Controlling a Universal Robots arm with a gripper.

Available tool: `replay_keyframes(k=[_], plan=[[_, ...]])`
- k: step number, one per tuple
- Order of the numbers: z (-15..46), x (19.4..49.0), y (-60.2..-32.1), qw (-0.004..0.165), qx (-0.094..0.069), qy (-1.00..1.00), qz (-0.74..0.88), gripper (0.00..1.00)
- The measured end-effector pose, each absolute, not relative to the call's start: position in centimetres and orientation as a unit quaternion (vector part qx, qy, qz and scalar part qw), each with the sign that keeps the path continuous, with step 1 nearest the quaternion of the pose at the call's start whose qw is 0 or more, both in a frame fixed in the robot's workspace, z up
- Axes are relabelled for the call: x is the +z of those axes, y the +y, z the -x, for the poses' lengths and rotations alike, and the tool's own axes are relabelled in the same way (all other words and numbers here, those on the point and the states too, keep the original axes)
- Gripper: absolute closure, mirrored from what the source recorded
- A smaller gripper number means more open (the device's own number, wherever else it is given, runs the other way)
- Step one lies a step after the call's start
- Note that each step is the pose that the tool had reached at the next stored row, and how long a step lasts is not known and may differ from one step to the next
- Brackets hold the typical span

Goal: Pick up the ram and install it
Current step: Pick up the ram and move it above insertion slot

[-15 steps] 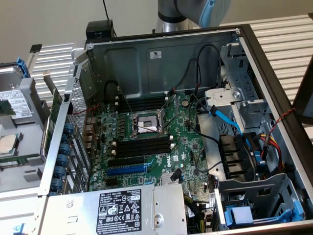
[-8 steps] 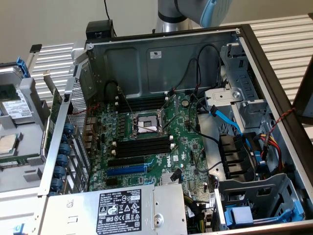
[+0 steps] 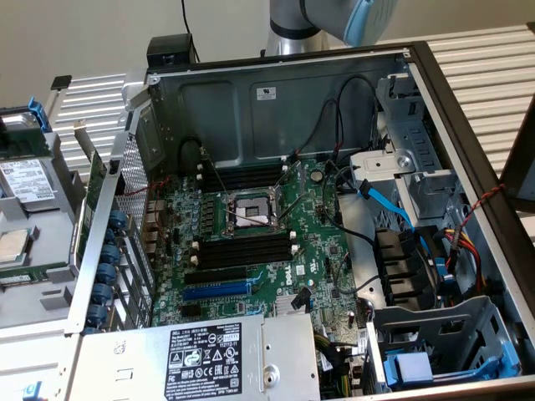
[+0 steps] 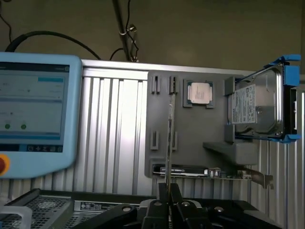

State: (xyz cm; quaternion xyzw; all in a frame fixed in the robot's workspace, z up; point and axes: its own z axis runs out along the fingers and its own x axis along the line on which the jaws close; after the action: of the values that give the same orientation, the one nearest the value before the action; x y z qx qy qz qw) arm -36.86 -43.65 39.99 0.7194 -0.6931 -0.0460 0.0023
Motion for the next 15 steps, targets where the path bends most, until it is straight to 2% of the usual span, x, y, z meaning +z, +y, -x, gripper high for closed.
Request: replay_keyframes(k=[15], plan=[[31.0,41.0,-43.7,0.010,-0.053,-0.692,-0.720,0.86]])
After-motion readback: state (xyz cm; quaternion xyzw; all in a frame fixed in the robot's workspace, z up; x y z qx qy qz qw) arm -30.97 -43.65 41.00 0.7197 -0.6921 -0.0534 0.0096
